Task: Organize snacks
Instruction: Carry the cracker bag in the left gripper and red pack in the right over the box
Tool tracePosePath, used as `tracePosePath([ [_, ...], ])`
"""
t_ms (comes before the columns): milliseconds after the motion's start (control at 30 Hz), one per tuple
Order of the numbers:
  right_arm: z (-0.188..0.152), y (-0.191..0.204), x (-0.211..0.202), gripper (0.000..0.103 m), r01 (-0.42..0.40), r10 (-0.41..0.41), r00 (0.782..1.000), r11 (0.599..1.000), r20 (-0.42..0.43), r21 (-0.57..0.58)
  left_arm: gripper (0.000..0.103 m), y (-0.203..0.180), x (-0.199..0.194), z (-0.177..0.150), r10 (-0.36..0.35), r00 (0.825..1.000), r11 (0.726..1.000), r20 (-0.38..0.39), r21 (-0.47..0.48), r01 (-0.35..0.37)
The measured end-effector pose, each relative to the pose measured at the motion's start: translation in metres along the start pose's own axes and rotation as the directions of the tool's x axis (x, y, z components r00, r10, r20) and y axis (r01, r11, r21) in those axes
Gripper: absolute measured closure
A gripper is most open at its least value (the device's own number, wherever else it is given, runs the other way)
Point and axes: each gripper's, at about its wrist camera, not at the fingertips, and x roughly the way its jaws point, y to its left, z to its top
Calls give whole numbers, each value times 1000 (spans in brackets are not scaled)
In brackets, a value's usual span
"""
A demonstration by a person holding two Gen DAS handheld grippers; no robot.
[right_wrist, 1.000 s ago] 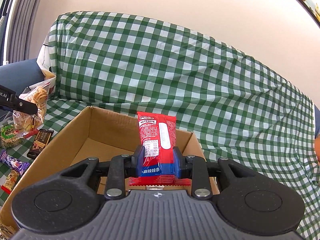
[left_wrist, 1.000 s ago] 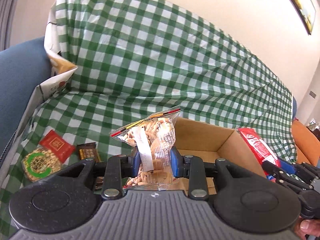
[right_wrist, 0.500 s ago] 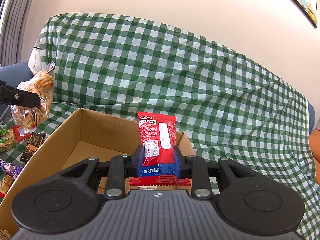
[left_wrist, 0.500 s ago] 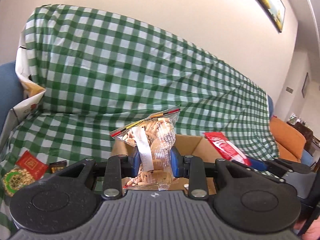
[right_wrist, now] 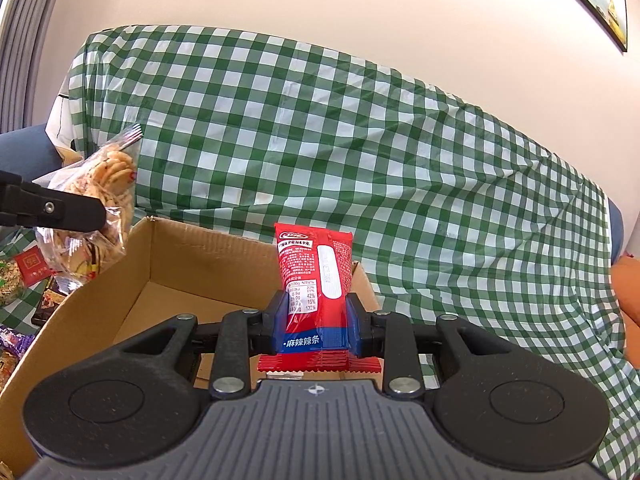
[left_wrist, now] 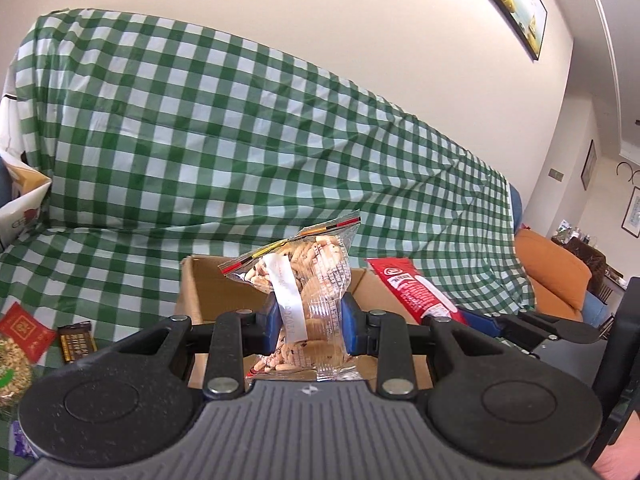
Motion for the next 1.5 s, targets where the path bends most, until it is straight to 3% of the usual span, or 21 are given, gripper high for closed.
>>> tracePosePath([
  [367, -2, -5, 0, 72, 27, -27, 1000, 1000, -11, 11, 69, -12, 8, -4, -37, 999, 999, -11, 18, 37],
  [1500, 0, -5, -2, 72, 35, -35, 999, 999, -11, 10, 69, -21, 12, -7, -62, 998, 997, -19, 52, 63],
])
